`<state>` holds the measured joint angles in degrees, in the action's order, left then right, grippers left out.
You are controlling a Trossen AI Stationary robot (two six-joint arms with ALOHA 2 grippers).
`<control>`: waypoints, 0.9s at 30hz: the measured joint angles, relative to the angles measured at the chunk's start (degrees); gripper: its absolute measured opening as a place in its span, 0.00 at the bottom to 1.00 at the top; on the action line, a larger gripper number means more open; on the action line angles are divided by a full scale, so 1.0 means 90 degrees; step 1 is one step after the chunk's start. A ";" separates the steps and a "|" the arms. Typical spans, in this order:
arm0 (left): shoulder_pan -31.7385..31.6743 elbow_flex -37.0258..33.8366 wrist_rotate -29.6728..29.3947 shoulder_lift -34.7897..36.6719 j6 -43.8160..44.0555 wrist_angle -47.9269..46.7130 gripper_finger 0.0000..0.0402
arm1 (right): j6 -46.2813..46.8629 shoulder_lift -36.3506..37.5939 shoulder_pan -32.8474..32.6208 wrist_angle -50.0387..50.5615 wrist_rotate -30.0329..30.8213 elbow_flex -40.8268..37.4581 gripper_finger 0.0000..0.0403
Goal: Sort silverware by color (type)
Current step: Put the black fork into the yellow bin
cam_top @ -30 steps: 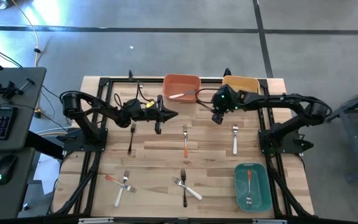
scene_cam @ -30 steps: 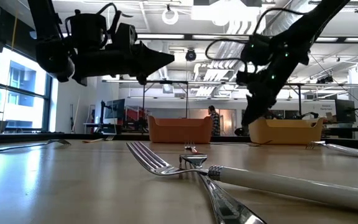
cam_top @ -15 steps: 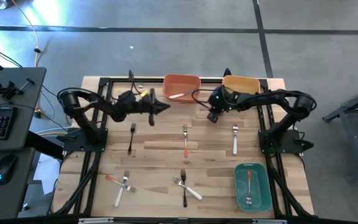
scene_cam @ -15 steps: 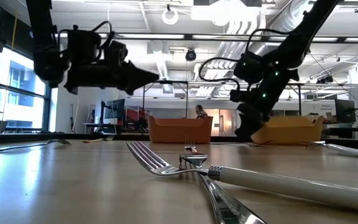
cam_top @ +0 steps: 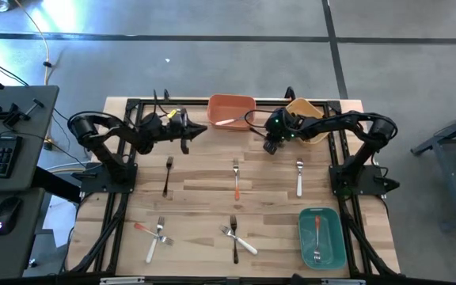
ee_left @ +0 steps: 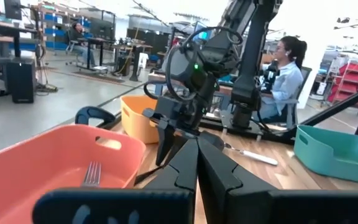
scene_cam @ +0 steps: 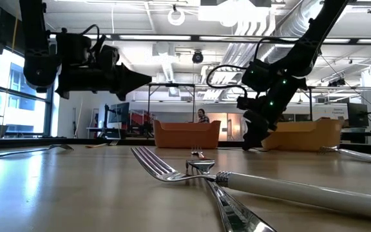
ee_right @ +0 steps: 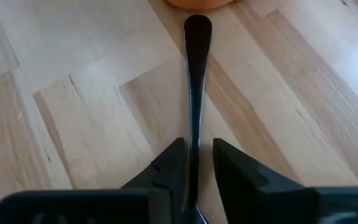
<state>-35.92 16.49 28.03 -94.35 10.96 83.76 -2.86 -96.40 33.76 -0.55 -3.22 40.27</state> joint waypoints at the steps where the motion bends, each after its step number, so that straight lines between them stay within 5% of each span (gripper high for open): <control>1: -0.0013 0.0001 -0.0001 0.0000 0.0028 0.0036 0.00 | 0.0000 0.0000 0.0002 0.0016 -0.0032 0.0000 0.14; 7: -0.0027 0.0002 -0.0002 0.0000 0.0013 0.0014 0.00 | 0.0050 0.0006 0.0003 0.0201 -0.0132 0.0007 0.01; 18: 0.0154 0.0002 -0.0189 0.0000 0.0042 0.0015 0.00 | 0.0164 0.0424 -0.0001 0.0993 -0.0943 -0.0029 0.01; 27: 0.0346 0.0004 -0.0498 0.0000 0.0111 0.0015 0.00 | 0.0295 0.1622 -0.0207 0.1806 -0.1327 -0.0036 0.00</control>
<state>-32.80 16.53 23.55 -94.35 11.96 83.90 -0.21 -81.80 31.90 15.71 -15.16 39.94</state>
